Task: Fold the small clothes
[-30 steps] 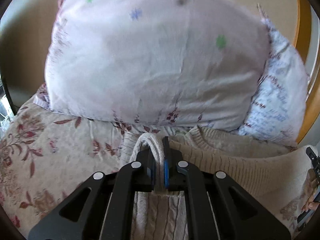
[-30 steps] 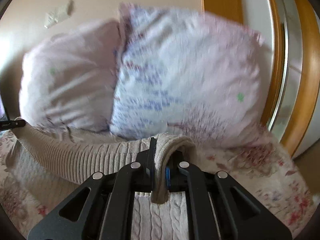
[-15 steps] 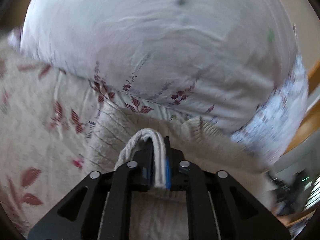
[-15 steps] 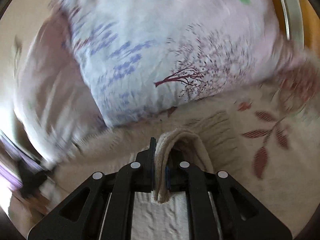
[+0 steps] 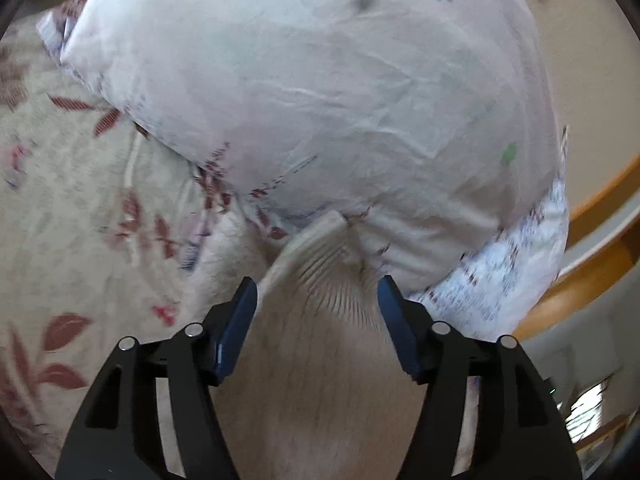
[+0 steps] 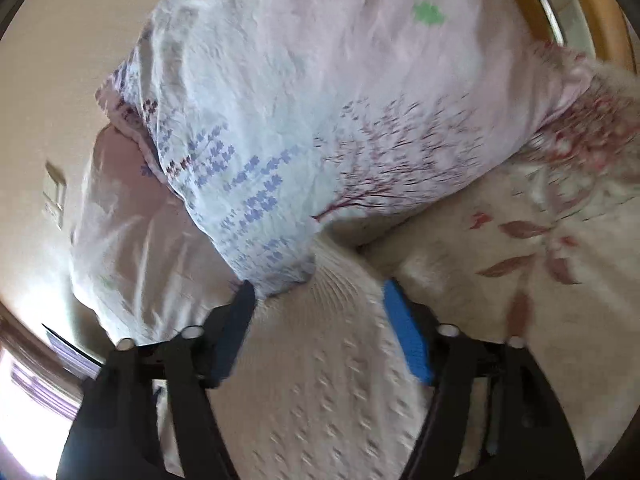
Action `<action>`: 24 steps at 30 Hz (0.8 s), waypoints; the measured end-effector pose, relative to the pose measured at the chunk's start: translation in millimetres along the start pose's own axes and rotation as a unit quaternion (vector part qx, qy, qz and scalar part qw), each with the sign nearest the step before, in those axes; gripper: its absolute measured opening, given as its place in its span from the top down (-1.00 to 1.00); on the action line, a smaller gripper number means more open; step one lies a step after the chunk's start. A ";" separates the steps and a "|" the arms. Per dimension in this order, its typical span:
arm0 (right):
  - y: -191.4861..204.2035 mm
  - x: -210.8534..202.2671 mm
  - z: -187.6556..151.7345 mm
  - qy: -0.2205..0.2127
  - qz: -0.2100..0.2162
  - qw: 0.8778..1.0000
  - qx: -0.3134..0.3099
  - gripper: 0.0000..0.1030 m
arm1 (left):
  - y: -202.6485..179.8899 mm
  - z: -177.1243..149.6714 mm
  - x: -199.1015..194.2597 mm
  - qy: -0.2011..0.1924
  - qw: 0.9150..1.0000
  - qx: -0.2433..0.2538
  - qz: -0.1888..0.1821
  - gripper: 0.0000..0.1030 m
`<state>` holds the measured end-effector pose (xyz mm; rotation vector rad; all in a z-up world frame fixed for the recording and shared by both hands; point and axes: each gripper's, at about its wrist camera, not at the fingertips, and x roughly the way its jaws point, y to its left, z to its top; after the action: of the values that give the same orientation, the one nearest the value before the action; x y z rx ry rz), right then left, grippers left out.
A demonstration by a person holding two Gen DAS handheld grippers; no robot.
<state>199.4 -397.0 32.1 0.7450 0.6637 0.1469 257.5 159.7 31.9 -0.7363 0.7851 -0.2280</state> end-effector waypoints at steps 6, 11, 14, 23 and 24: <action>-11.9 -18.7 -17.9 0.033 -0.078 0.993 -0.084 0.14 | -11.5 -29.5 -19.1 0.010 0.985 0.143 0.098 0.16; -10.3 -13.1 -33.6 0.058 -0.108 0.985 -0.124 0.21 | -13.5 -45.6 -14.5 0.022 0.975 0.182 0.128 0.21; -10.9 -6.0 -43.1 0.072 -0.126 0.979 -0.142 0.29 | -10.3 -50.0 -6.0 0.030 0.972 0.184 0.140 0.31; -0.3 -24.6 -48.4 0.042 -0.121 0.978 -0.167 0.79 | -6.8 -54.9 -13.6 0.032 0.976 0.176 0.122 0.85; 1.5 -27.5 -48.3 0.038 -0.118 0.978 -0.168 0.79 | -5.2 -54.6 -18.1 0.031 0.977 0.172 0.119 0.85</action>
<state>148.5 -377.5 20.8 0.3325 0.7716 0.0674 206.3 135.8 19.4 -0.3060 0.8581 -0.1654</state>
